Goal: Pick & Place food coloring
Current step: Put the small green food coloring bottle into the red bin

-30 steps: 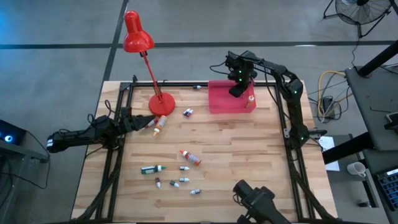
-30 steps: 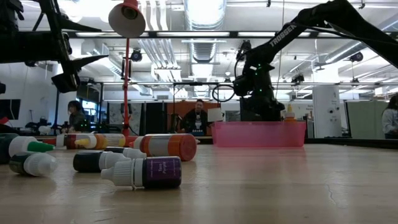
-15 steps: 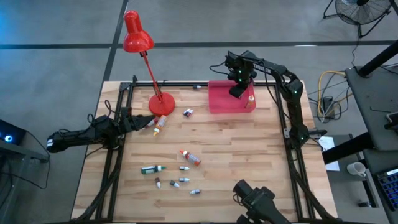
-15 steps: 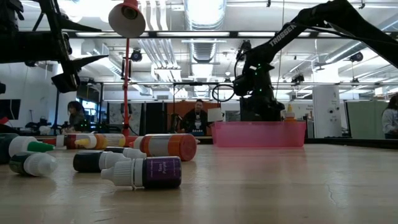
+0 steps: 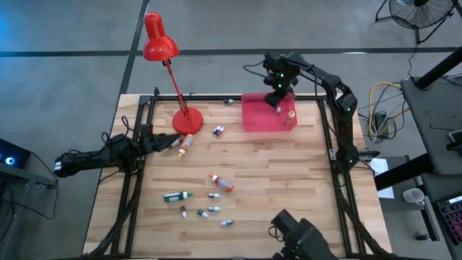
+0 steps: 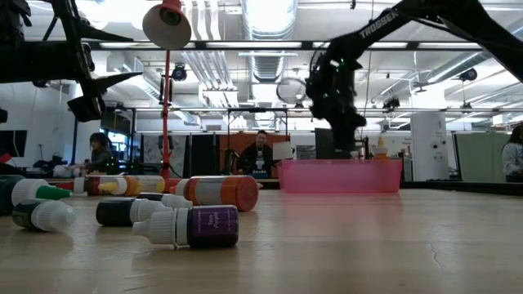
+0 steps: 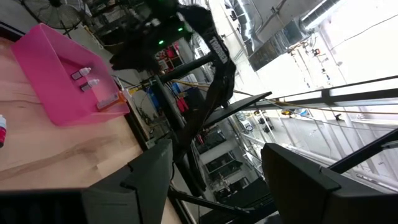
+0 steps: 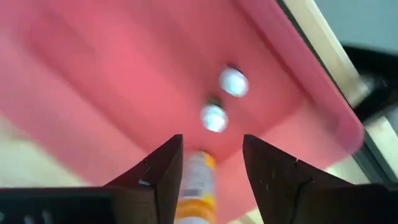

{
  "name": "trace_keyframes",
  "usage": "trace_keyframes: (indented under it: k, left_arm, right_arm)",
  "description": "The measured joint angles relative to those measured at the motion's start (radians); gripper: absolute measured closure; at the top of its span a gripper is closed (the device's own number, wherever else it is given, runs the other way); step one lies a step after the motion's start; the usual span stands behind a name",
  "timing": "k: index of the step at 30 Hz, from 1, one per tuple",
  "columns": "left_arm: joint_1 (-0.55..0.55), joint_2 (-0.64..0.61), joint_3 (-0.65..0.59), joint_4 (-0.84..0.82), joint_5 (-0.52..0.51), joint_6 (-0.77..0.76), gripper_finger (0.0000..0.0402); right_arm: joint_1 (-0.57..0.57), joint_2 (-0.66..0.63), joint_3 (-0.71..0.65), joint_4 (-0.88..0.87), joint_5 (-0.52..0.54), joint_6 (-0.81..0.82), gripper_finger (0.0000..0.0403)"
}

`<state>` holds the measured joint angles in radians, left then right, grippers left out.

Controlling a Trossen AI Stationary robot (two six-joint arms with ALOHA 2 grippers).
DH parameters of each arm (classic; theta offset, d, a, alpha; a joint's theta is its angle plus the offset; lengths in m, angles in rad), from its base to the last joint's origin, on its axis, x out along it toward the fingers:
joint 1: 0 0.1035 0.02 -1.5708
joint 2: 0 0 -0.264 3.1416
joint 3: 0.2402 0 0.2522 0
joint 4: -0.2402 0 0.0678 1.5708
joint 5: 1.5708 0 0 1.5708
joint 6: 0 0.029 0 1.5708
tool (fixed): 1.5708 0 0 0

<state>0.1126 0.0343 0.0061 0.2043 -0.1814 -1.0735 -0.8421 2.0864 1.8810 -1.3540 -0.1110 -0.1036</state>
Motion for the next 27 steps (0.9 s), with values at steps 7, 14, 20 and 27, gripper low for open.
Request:
trace_keyframes:
  k: [7, 14, 20, 27]
  left_arm:
    - [0.0, 0.0, 0.0, 0.0, 0.0, 0.0, 0.0182]
    - [0.0, 0.0, 0.0, 0.0, 0.0, 0.0, 0.0182]
    - [0.0, 0.0, 0.0, 0.0, 0.0, 0.0, 0.0182]
    - [0.0, 0.0, 0.0, 0.0, 0.0, 0.0, 0.0182]
  right_arm:
    - [0.104, -0.006, 0.132, 0.196, -0.13, -0.002, 0.0243]
    - [0.241, -0.006, 0.183, 0.35, -0.135, -0.097, 0.0243]
    - [0.289, -0.006, 0.181, 0.419, -0.124, -0.083, 0.0243]
    - [0.308, -0.006, 0.181, 0.465, -0.125, -0.069, 0.0243]
